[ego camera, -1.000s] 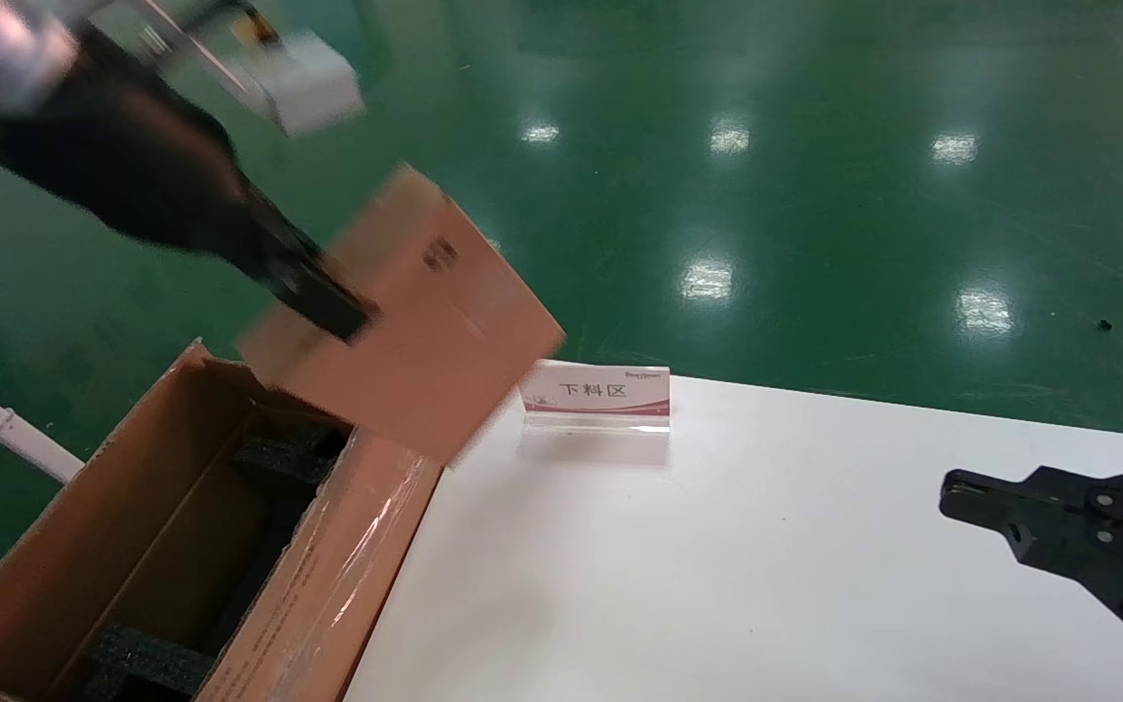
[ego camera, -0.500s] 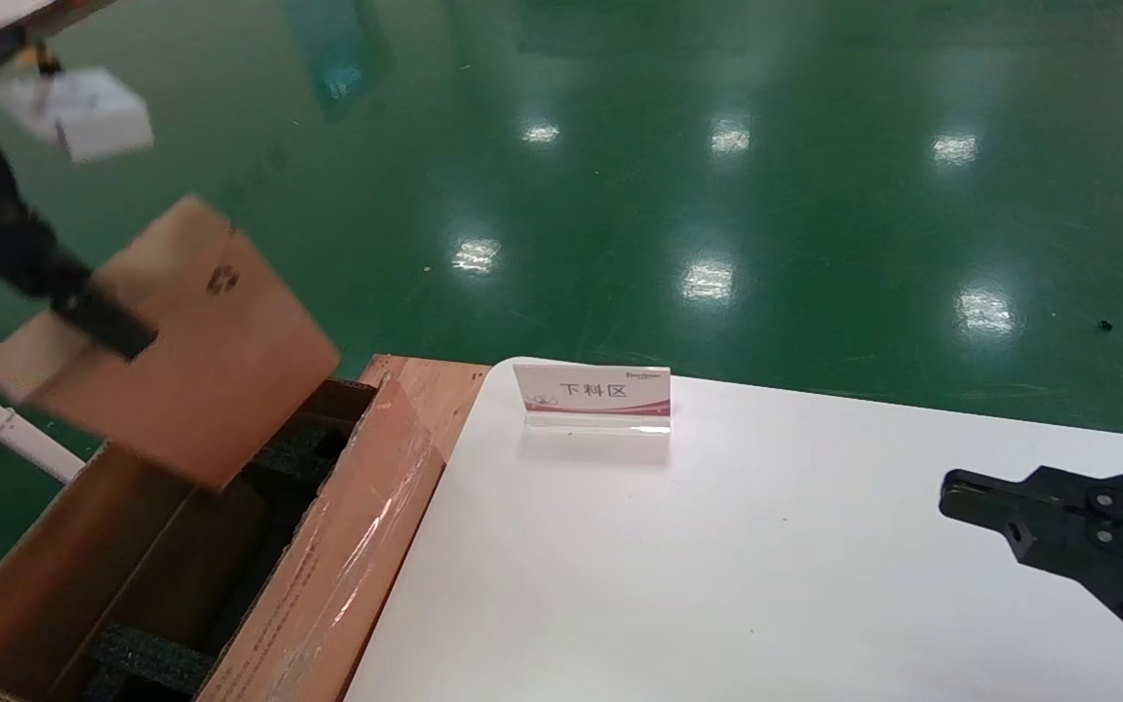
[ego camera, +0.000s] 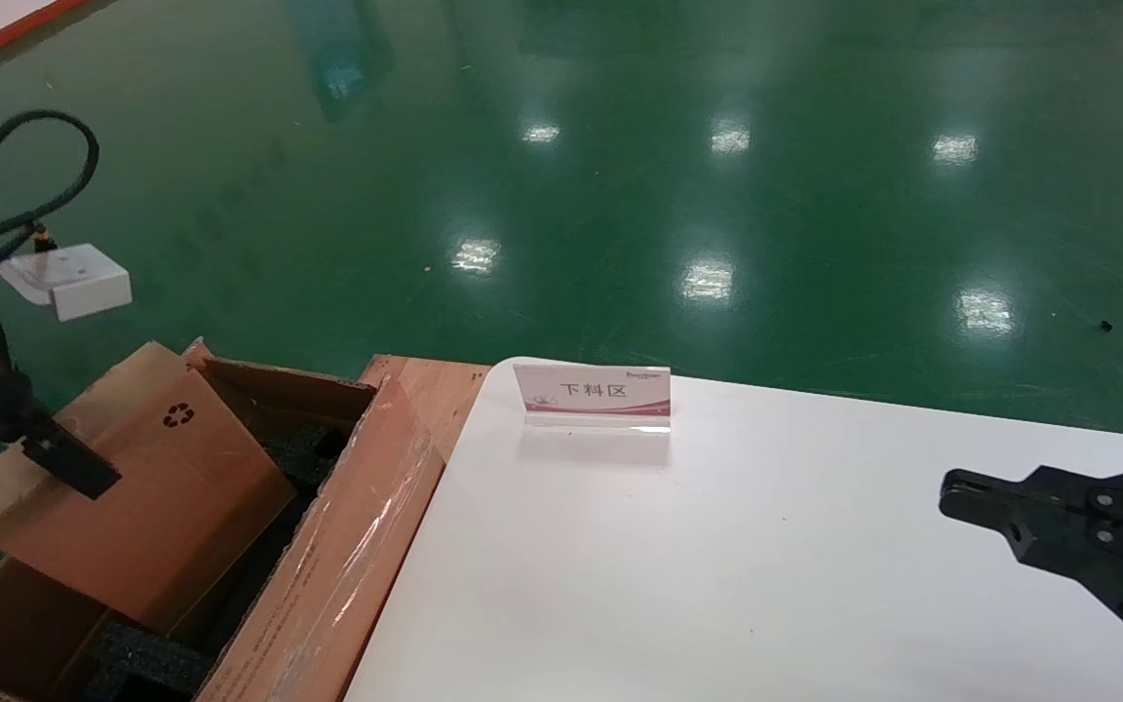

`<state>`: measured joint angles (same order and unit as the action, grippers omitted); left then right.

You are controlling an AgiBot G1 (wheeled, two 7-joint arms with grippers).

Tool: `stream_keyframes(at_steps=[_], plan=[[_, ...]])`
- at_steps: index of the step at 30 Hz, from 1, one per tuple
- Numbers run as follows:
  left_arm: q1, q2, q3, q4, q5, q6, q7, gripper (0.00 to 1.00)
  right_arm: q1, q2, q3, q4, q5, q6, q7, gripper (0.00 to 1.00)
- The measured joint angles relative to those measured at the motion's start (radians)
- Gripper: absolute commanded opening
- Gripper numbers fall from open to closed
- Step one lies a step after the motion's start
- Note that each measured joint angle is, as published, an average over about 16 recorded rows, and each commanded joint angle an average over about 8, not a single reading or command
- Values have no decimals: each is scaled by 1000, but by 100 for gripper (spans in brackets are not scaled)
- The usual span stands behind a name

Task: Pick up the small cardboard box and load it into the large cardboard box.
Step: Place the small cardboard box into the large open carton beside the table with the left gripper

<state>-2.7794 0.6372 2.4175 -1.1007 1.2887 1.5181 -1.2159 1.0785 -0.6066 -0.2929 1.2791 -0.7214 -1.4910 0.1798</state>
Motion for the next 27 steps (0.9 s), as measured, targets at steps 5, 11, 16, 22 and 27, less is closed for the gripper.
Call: stream_keyframes(at_steps=[5,11,16,22,27], plan=[[38,-27,18,-4,13,-40,-22,0,0,0,0,0,0,0,0,100],[83,-43,32,3,28,-84,-46,0,0,0,-1,0,0,0,0,100],[117,-43,43,20,43,-114,-59,0,0,0,-1,0,1,0,0,100],[156,-34,54,51,65,-145,-70,0,0,1,-1,0,1,1,-1,100],[189,-22,61,83,78,-170,-74,0,0,1,-1,0,1,1,-1,100]])
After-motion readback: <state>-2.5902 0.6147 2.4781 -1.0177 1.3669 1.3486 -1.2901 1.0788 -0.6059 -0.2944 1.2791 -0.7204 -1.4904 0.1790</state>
